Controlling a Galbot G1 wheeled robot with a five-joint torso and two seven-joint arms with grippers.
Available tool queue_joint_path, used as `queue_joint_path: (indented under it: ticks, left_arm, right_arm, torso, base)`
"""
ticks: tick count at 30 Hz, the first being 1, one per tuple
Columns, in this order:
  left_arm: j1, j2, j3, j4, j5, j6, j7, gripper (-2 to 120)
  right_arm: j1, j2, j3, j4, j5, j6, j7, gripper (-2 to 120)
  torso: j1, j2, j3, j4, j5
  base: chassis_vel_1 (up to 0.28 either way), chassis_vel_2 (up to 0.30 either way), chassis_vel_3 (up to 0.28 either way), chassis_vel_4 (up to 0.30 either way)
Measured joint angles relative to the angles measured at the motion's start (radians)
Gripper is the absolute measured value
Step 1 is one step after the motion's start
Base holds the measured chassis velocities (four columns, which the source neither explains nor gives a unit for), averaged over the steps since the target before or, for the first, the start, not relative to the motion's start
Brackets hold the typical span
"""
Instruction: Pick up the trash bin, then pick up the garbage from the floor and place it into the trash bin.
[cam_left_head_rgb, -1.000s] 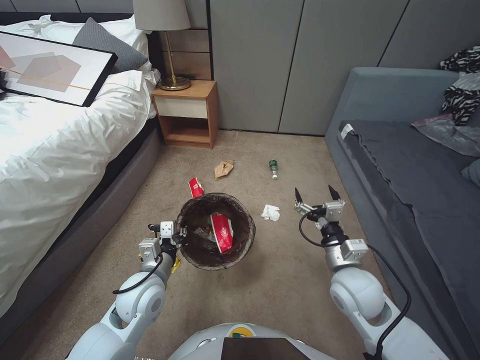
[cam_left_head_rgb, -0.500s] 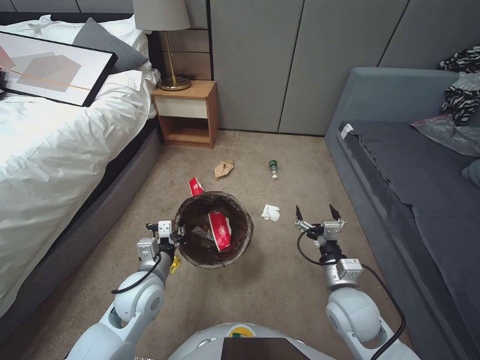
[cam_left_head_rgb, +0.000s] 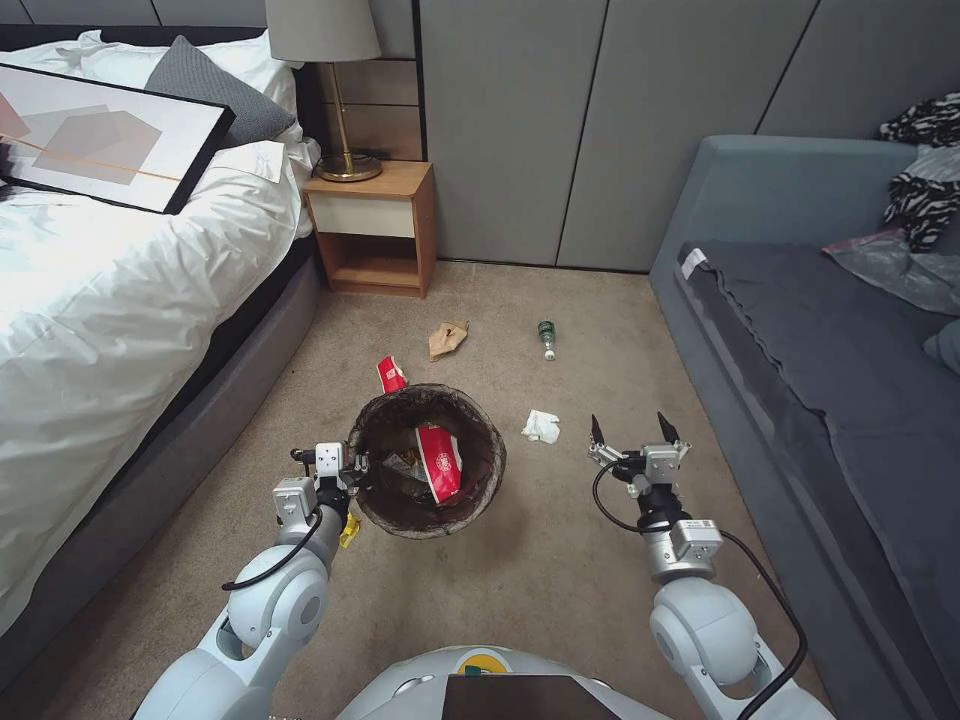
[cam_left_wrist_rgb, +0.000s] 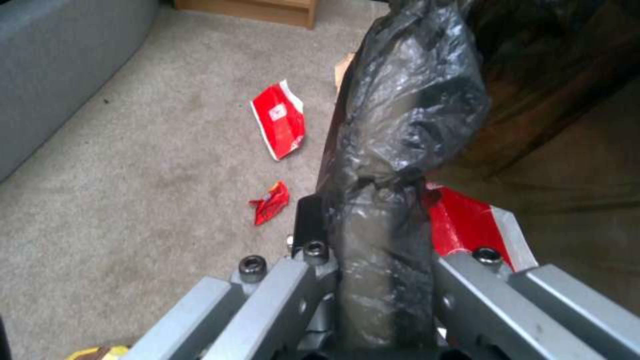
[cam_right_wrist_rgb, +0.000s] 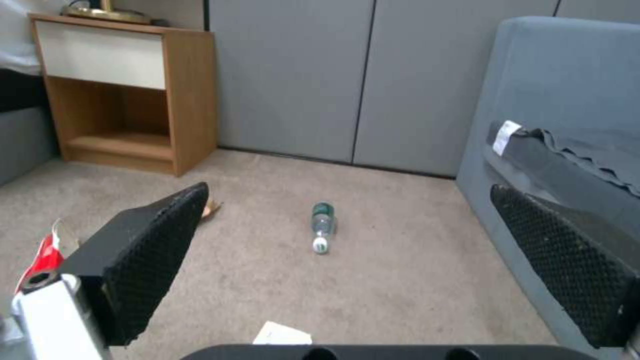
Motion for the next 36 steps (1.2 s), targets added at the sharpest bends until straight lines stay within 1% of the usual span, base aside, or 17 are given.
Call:
queue_joint_path:
  ticks: [2,5,8,9,12,13,16,17,20,21,23,36]
  left_arm:
    - [0.000,0.000,-0.004,0.000,0.000,-0.001,0.000,3]
    - [0.000,0.000,-0.005,0.001,0.000,-0.002,0.001,3]
    - [0.001,-0.001,-0.008,0.002,-0.001,-0.004,0.001,3]
    - [0.001,-0.001,-0.008,0.002,-0.001,-0.004,0.001,3]
    - [0.001,-0.001,-0.017,0.002,-0.002,-0.007,0.002,3]
    - [0.001,-0.001,-0.017,0.002,-0.002,-0.007,0.002,3]
    - [0.001,-0.001,-0.024,0.004,-0.002,-0.009,0.002,3]
    - [0.001,-0.001,-0.024,0.004,-0.002,-0.009,0.002,3]
    - [0.001,-0.005,-0.028,0.004,-0.001,-0.010,0.002,3]
    - [0.001,-0.005,-0.028,0.004,-0.001,-0.010,0.002,3]
    - [0.002,-0.010,-0.028,0.005,0.003,-0.010,0.003,3]
    - [0.009,-0.015,-0.032,0.003,0.009,-0.011,0.003,3]
  right_arm:
    - [-0.056,0.016,0.051,0.000,-0.026,-0.002,0.008,100]
    - [-0.085,0.027,0.074,-0.001,-0.043,-0.002,0.011,100]
    - [-0.150,0.075,0.122,-0.016,-0.116,0.005,0.021,100]
    - [-0.150,0.075,0.122,-0.016,-0.116,0.005,0.021,100]
    - [-0.203,0.117,0.145,-0.031,-0.187,0.013,0.021,100]
    - [-0.203,0.117,0.145,-0.031,-0.187,0.013,0.021,100]
    - [-0.244,0.151,0.156,-0.044,-0.231,0.026,0.016,100]
    - [-0.244,0.151,0.156,-0.044,-0.231,0.026,0.016,100]
    - [-0.281,0.192,0.165,-0.053,-0.255,0.033,0.006,100]
    - [-0.281,0.192,0.165,-0.053,-0.255,0.033,0.006,100]
    - [-0.297,0.217,0.167,-0.060,-0.267,0.034,0.003,100]
    - [-0.306,0.227,0.166,-0.073,-0.275,0.034,0.000,100]
  torso:
    - [0.000,0.000,0.000,0.0000,0.0001]
    - [0.000,0.000,0.000,0.0000,-0.0001]
    - [0.000,0.000,0.000,0.0001,0.0000]
    - [0.000,0.000,0.000,0.0001,0.0000]
    - [0.000,0.000,0.000,0.0002,-0.0001]
    - [0.000,0.000,0.000,0.0002,-0.0001]
    - [0.000,0.000,0.000,0.0001,-0.0001]
    - [0.000,0.000,0.000,0.0001,-0.0001]
    - [0.000,0.000,0.000,0.0001,-0.0001]
    - [0.000,0.000,0.000,0.0001,-0.0001]
    - [0.000,0.000,0.000,0.0002,-0.0002]
    - [0.000,0.000,0.000,0.0001,-0.0002]
  base:
    - [-0.088,0.062,0.070,-0.079]
    - [-0.130,0.099,0.090,-0.131]
    - [-0.153,0.150,0.167,-0.163]
    - [-0.156,0.169,0.170,-0.168]
    - [-0.159,0.174,0.167,-0.168]
    - [-0.150,0.168,0.158,-0.169]
    - [-0.160,0.148,0.140,-0.142]
    - [-0.159,0.139,0.121,-0.143]
    - [-0.112,0.111,0.121,-0.119]
    - [-0.100,0.112,0.117,-0.120]
    - [-0.116,0.143,0.123,-0.122]
    - [-0.130,0.141,0.137,-0.136]
